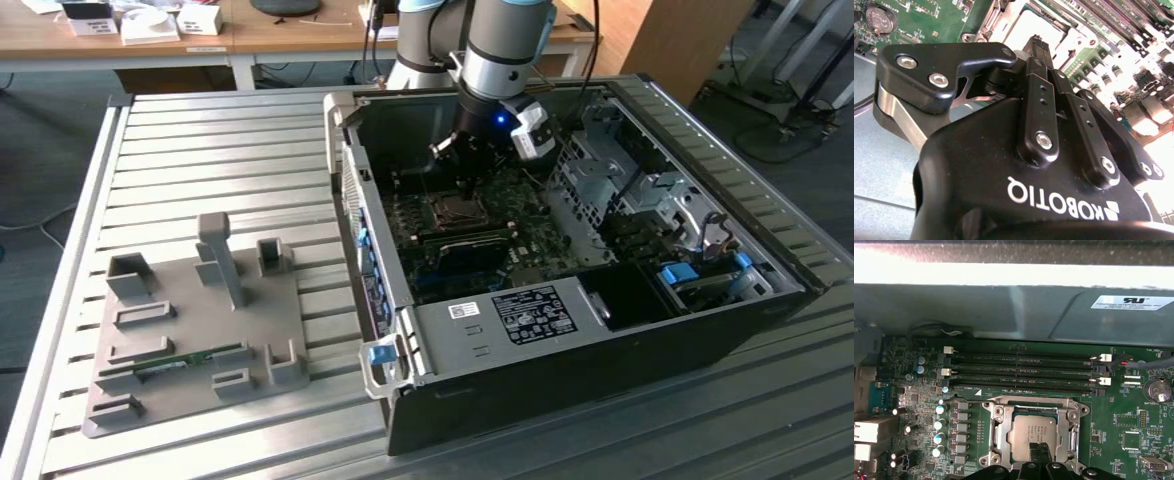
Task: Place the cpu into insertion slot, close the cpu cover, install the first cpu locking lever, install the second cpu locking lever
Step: 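Install the first cpu locking lever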
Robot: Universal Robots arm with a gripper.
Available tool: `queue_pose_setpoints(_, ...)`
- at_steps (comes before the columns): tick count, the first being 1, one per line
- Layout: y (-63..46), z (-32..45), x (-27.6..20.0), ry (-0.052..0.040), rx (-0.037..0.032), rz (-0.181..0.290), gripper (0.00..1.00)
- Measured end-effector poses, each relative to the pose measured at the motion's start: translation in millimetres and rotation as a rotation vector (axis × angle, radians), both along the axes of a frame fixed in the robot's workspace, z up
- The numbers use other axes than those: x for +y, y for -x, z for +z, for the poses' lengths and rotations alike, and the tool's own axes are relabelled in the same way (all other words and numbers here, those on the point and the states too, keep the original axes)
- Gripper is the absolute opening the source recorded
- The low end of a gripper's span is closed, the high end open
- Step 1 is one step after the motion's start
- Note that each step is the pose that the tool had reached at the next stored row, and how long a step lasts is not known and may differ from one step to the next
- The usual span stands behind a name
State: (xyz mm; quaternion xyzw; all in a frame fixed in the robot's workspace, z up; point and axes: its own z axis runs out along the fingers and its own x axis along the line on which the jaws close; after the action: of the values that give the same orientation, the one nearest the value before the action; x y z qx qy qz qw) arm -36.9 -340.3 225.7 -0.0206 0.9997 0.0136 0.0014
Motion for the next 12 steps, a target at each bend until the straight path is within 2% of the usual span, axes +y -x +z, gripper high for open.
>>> queue_pose_setpoints(6, 0.0, 2.8, 0.0, 0.0001, 0.0, 0.0, 0.11)
queue_pose_setpoints(12, 0.0, 10.0, 0.0, 0.0, 0.0, 0.0, 0.11)
